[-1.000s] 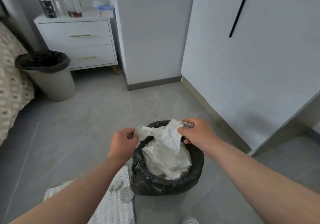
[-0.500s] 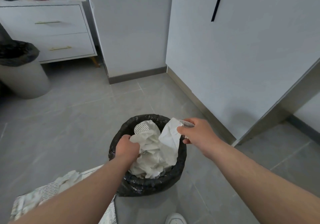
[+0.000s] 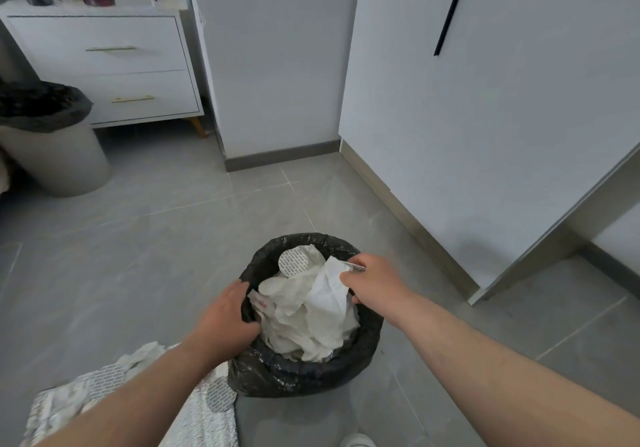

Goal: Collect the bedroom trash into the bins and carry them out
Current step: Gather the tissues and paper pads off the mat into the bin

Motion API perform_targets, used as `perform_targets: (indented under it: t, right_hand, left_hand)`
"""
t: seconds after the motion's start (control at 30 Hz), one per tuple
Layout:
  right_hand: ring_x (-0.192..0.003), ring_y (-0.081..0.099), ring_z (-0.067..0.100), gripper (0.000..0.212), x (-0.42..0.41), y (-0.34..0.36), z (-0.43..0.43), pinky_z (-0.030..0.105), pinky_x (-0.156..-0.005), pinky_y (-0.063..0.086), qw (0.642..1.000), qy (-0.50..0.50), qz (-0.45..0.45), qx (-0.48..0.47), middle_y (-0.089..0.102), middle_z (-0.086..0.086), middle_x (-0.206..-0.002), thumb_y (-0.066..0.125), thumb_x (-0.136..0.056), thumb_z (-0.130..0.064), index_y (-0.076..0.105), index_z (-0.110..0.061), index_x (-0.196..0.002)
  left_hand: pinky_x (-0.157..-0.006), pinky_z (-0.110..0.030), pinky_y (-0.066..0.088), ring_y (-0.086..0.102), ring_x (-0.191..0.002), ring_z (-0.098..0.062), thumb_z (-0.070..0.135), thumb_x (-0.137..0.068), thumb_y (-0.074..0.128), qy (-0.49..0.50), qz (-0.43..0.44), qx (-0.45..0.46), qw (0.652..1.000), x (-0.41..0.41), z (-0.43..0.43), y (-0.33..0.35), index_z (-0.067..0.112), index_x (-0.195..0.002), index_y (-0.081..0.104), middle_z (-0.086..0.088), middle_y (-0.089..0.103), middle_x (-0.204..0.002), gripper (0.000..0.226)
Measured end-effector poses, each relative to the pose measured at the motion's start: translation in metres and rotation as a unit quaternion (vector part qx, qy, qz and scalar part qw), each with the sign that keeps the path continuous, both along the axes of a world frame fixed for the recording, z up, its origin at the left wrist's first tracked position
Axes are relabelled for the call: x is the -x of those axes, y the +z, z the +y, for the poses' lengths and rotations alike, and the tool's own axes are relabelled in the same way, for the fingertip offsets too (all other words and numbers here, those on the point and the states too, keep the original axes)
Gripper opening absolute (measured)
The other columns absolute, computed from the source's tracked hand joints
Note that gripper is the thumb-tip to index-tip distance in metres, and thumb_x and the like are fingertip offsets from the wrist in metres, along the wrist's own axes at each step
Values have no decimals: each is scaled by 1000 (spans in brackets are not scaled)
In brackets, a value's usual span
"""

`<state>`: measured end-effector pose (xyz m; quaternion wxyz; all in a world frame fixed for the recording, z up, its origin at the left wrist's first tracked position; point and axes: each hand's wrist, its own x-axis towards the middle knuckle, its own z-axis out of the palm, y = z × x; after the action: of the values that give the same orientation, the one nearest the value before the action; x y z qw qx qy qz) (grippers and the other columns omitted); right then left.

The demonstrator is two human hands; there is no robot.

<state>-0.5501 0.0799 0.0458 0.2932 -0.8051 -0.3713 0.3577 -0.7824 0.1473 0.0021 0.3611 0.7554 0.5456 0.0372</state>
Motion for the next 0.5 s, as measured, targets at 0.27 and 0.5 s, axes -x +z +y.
perform_targets:
  t: [0.27,0.5]
  right_hand:
    - [-147,11,31,67,32,-54,5,45,-118,22,961,154,-229,25,13,14,-160,46,-91,-52,24,-23,-147]
    - [-148,0,34,88,48,-84,16,49,-120,12,931,254,-208,158,-2,11,-162,55,-84,-57,8,-28,-152]
  left_hand:
    - [-117,-30,23,16,-145,-9,49,-67,75,-52,-43,-5,998,20,8,-29,25,-152,9,13,5,-160,110]
    - [-117,-27,20,14,-145,-6,46,-62,79,-39,-86,-6,995,22,14,-42,28,-151,12,16,6,-159,114]
